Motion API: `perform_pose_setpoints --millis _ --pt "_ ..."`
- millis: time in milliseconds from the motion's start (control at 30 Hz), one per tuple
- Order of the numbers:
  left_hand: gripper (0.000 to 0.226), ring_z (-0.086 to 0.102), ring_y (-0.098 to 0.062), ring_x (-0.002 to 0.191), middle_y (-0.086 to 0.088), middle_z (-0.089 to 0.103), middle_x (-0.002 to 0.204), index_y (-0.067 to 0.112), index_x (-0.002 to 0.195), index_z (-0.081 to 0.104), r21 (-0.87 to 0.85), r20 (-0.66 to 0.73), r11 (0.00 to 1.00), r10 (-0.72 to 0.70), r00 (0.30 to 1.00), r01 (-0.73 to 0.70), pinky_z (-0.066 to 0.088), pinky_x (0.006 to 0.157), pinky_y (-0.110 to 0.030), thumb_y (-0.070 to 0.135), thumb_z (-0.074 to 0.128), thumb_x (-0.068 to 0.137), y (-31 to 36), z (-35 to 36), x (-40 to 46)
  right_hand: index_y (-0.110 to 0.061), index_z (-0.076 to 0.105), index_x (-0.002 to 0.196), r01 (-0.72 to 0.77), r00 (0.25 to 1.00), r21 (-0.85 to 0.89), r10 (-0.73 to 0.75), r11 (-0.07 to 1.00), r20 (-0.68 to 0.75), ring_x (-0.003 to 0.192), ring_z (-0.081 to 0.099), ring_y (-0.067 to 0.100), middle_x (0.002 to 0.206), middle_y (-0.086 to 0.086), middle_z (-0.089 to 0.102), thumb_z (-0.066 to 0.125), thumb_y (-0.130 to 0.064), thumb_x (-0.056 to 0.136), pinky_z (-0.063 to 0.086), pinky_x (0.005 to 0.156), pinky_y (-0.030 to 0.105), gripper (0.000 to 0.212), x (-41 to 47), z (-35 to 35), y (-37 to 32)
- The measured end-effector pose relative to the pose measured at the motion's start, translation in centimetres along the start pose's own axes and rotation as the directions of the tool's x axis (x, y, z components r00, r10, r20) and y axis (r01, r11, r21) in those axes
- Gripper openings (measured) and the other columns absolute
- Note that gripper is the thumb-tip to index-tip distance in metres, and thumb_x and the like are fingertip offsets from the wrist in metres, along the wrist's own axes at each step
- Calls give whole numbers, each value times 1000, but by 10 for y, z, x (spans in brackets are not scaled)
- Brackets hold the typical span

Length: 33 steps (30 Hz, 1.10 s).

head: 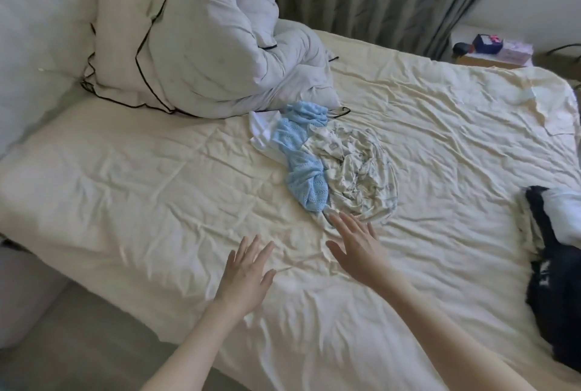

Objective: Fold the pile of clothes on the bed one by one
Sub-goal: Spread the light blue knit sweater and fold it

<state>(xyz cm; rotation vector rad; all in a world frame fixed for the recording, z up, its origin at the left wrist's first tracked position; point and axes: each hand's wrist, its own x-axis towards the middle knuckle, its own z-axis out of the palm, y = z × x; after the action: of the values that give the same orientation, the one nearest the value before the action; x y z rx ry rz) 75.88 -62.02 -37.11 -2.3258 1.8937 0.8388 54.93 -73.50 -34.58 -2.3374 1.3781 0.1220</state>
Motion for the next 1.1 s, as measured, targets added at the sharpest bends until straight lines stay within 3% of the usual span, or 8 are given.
perform_pose_setpoints --millis 200,433,633,733,800,867,967,1100 --pt "58 -6 -23 146 -1 -6 159 28 151 8 -73 107 991 -104 989 113 6 117 -41 36 34 101 -45 45 68 -16 35 145 -69 996 120 63 990 56 132 40 24 146 6 42 49 -33 96 31 108 35 53 85 49 21" --pt "73 -13 -22 146 -1 -13 159 30 151 -1 4 160 989 -144 977 146 1 117 -41 32 47 97 -93 89 183 -9 40 141 -105 994 96 103 990 22 121 47 32 134 15 49 47 -27 97 39 94 40 48 234 89 52" --pt "97 -20 -23 144 1 -36 149 33 149 -12 139 309 977 -200 930 163 2 116 -45 48 59 85 -120 160 214 1 43 131 -429 889 331 458 840 -10 110 55 31 127 20 52 43 -51 95 46 93 42 64 352 122 67" --pt "104 -22 -22 143 3 -42 142 34 148 -13 137 301 976 -205 931 171 1 116 -46 44 66 81 -125 171 222 -4 54 84 -556 807 413 587 721 63 68 53 19 80 8 55 54 -46 92 47 59 27 43 387 132 80" --pt "104 -22 -22 143 2 -36 150 34 148 -13 143 344 975 -208 916 168 2 116 -46 44 66 81 -126 168 228 -11 49 72 -597 747 511 661 618 73 59 48 12 66 0 46 61 -26 92 40 42 17 28 394 132 85" --pt "103 -22 -22 143 2 -32 153 34 148 -14 141 425 976 -210 880 165 2 116 -45 45 65 82 -126 160 232 -11 61 83 -566 737 617 671 546 82 53 43 7 66 -2 50 60 -17 92 35 35 11 11 386 129 87" --pt "92 -17 -22 145 0 -27 155 32 150 -9 90 523 980 -199 829 179 5 116 -43 43 58 88 -125 139 242 -9 67 110 -430 816 730 575 532 62 49 40 4 84 -2 61 57 -16 93 34 42 11 21 350 124 79" --pt "60 19 -19 144 -8 11 158 21 150 20 -104 482 970 -144 864 219 17 107 -19 28 48 97 -110 99 244 -1 62 105 -307 864 832 501 461 41 59 44 12 79 3 59 50 -11 96 41 55 24 18 287 96 62"
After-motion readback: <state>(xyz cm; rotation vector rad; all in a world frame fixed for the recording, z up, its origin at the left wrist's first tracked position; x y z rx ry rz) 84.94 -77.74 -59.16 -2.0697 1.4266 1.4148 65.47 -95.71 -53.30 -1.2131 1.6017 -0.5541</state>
